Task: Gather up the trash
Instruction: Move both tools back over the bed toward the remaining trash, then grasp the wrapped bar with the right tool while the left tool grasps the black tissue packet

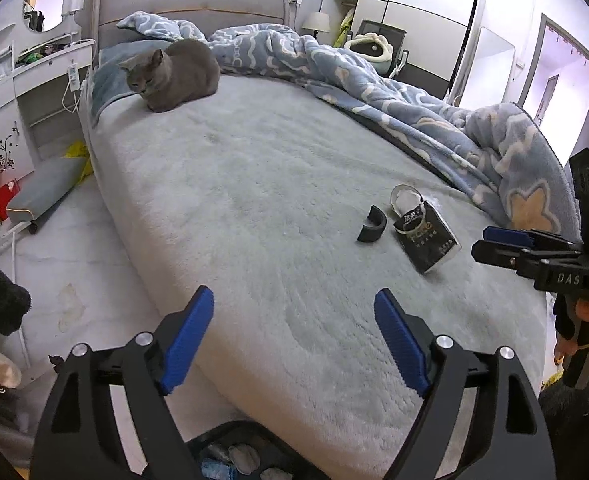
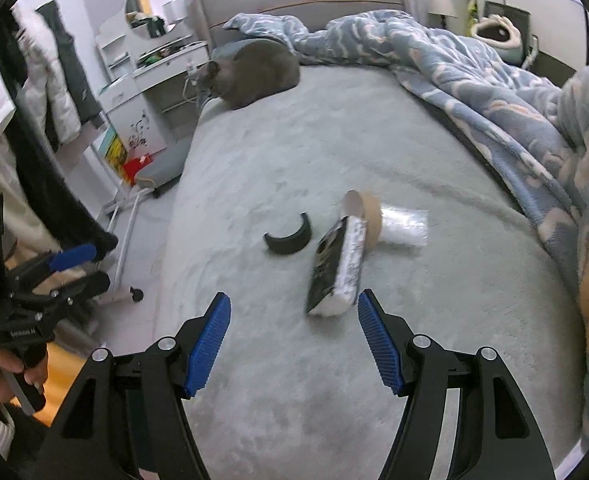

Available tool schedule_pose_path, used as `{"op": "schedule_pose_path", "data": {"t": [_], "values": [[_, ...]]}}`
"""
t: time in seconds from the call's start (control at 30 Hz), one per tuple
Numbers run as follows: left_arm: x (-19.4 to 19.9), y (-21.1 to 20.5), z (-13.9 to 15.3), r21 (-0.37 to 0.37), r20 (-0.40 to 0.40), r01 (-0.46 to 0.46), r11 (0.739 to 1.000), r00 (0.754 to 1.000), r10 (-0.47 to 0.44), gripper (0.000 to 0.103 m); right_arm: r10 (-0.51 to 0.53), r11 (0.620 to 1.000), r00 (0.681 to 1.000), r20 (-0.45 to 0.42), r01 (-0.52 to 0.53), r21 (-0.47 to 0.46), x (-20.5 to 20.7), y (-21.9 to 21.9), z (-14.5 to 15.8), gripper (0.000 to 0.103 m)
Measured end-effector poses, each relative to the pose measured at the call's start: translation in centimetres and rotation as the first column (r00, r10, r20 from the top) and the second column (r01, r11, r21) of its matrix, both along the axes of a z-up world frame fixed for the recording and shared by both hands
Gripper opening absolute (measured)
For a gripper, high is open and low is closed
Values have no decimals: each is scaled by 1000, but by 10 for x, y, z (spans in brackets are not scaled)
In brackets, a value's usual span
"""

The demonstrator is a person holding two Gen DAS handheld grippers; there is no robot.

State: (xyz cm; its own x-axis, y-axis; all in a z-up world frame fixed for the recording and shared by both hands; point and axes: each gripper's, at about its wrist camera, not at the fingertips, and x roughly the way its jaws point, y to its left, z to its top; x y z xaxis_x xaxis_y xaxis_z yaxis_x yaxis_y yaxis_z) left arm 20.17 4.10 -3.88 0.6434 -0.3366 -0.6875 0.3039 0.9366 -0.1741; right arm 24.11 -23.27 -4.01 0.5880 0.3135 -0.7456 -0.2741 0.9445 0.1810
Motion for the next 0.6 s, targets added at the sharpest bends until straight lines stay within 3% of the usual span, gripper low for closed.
{"op": "schedule_pose_path", "data": {"t": [0.27,0.5,0.6], "values": [[23,-17,-6,-7,-18,60,998,998,-60,87,-25,999,997,-75,26,21,30,-9,-16,67],[33,-27,-10,52,11,108,993,994,-109,87,-23,998,994,-110,29,52,39,-8,-32,60],[39,-30,-12,33,5,127,991,992,-128,87,-17,998,992,-128,24,57,43,-6,-40,56]]}}
